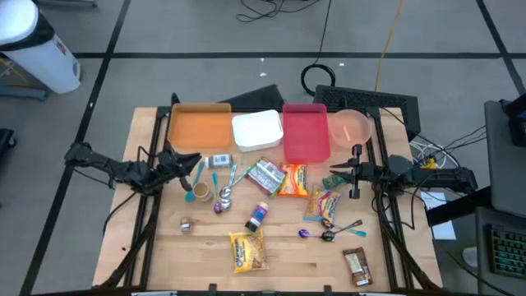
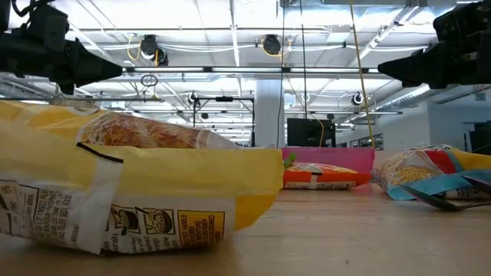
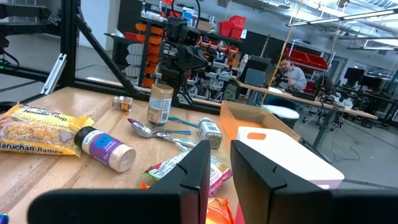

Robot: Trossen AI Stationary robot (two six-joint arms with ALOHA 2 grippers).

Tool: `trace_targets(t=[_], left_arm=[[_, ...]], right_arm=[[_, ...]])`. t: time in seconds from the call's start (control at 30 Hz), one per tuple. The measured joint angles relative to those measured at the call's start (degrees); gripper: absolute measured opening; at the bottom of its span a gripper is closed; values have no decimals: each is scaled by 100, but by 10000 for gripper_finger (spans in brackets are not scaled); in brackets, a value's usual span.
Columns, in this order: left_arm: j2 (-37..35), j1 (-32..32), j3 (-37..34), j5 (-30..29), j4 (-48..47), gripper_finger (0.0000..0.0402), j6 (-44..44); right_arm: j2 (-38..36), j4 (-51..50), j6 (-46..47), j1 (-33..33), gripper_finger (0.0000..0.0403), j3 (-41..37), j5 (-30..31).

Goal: Pick & Place Food Item

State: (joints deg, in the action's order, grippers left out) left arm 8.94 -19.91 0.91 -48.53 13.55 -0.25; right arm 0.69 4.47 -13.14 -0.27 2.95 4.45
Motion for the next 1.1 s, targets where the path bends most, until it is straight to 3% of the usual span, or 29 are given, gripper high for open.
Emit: trace_targets(t=[0.17,0.53,0.8,0.93,1.1], left_arm=[[-1,-1,-2,0,1,51,-2],[1,1,0,0,33,51,0],[-1,1,0,33,744,51,-19],[0,1,0,46,827,51,-18],[-1,12,4,62,1078,51,236]], right_arm=[[2,56,188,-2,55,0,-1],[2,264,2284,-2,55,1,-3],[47,732,3246,0,55,-1,-3],[314,1145,3294,0,55,-1,45],[1193,2171,3267,0,55,2,152]])
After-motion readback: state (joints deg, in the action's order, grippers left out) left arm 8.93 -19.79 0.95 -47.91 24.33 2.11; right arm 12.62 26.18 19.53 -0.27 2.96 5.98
